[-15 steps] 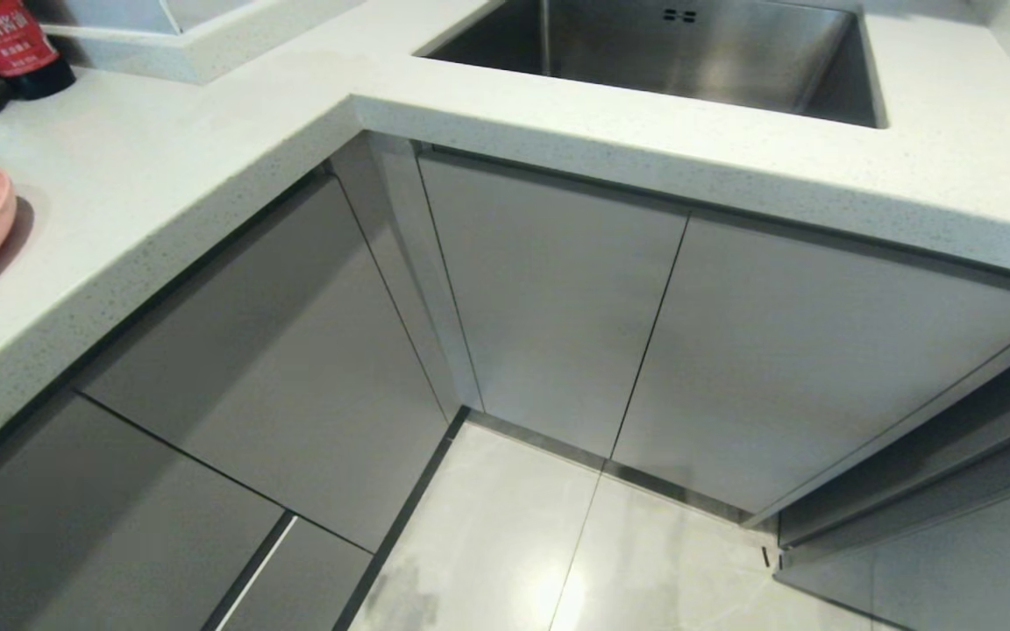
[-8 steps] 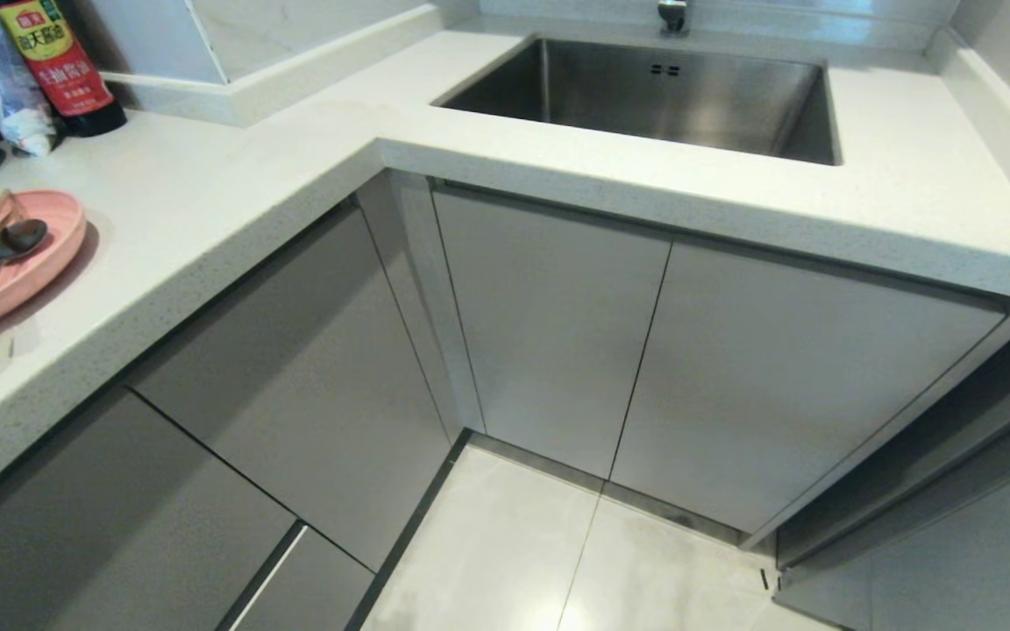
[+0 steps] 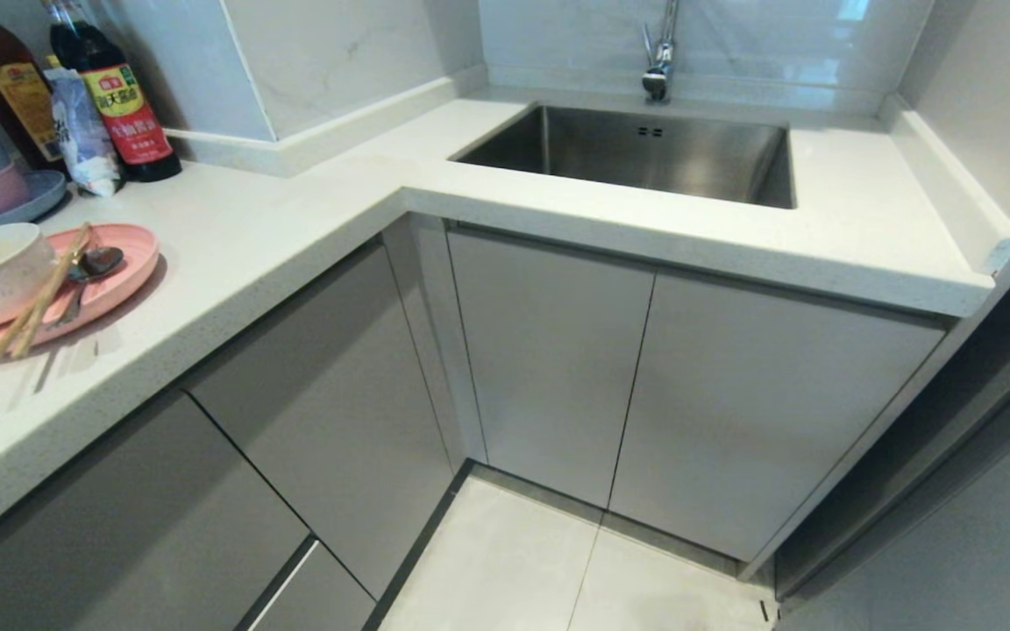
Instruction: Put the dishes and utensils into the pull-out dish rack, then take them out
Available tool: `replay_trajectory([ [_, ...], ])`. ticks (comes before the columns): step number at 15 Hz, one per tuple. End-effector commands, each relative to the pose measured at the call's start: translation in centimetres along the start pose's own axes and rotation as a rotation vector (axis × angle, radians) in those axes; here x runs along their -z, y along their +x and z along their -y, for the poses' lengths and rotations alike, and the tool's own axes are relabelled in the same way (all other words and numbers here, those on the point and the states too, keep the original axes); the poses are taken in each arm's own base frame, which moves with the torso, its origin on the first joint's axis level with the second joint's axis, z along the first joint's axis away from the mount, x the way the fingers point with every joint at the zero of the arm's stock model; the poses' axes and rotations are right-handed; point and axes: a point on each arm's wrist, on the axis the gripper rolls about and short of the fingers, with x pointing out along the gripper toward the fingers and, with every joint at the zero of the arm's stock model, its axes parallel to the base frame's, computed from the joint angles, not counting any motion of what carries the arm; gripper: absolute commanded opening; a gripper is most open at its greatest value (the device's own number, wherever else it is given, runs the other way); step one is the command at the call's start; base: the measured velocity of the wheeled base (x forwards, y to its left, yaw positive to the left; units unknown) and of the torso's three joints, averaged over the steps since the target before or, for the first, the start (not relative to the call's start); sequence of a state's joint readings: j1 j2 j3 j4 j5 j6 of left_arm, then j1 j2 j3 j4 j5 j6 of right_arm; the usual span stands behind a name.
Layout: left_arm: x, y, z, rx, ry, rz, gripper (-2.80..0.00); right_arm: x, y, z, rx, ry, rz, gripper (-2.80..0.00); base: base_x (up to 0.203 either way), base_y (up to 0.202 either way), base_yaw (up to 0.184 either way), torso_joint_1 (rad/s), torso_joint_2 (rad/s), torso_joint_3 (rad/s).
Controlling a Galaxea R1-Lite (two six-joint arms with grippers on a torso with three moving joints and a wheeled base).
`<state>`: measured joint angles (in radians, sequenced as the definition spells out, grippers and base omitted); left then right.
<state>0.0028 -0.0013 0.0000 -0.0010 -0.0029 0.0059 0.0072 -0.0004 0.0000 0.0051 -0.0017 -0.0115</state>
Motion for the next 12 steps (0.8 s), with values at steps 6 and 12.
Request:
replay_trajectory([
  [6, 0.00, 0.00, 0.00, 0.001, 0.000, 0.001, -2.80, 0.00, -0.01, 0.00, -0.001, 0.001, 0.002, -2.80, 0.000, 0.000, 0.000, 0.003, 0.00, 0.202],
  [12, 0.00, 0.00, 0.00, 0.001, 0.000, 0.001, -2.80, 0.00, -0.01, 0.00, -0.001, 0.000, 0.001, -2.80, 0.000, 0.000, 0.000, -0.001, 0.00, 0.201],
])
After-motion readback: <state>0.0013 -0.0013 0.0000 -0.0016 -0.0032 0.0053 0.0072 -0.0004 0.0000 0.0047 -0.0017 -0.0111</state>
